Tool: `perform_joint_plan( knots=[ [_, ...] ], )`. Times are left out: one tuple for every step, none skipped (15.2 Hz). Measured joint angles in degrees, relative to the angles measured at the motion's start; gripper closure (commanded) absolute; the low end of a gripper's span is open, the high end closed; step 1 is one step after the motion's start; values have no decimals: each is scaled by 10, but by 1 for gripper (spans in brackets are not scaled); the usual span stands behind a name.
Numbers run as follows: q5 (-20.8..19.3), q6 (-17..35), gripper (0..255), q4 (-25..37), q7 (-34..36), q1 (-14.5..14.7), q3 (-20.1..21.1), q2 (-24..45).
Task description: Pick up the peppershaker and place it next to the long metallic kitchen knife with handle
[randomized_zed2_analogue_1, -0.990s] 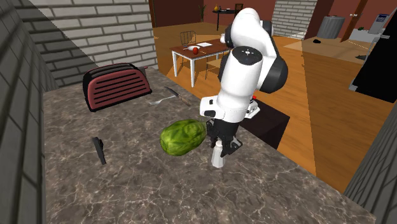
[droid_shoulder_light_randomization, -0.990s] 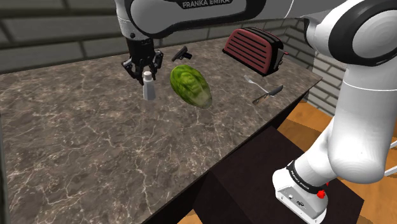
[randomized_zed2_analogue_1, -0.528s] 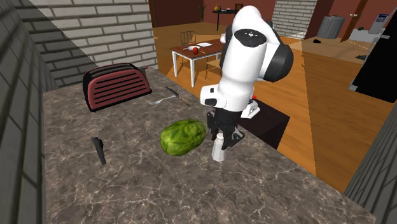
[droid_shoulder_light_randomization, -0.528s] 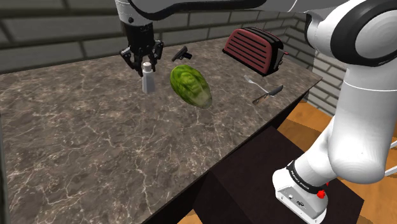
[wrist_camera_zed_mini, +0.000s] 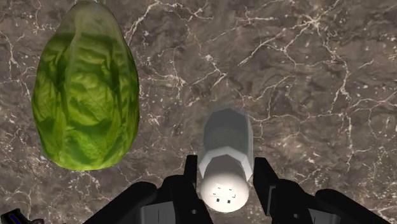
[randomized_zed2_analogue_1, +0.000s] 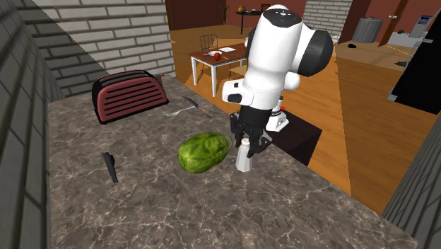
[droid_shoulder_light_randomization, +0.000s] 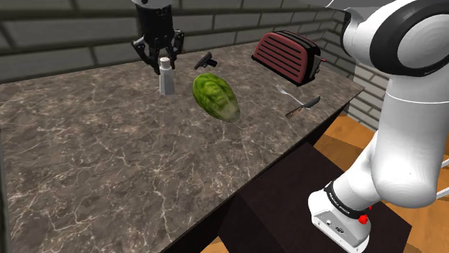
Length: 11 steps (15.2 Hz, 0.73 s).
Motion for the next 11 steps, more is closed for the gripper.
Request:
perform_joint_plan(
  knots=[
    [5, 5, 255, -19, -3, -7, 1, -14],
    [10, 12, 255, -41, -9, -17, 1, -31],
    [16, 23, 255, -67, -17, -29, 0, -49],
    [24, 36, 255, -101, -25, -42, 0, -72],
    [33, 47, 255, -136, -33, -55, 0, -99],
    [42, 61, 255, -172, -43, -67, -2, -124],
    [51, 72, 255, -202, -57, -80, -5, -147],
    [58, 82, 255, -227, -67, -89, -8, -165],
    [65, 88, 255, -250, -79, -99, -12, -184],
    [73, 95, 255, -276, -90, -107, -16, -206],
    [81, 102, 255, -300, -103, -115, -20, -227]
  ],
)
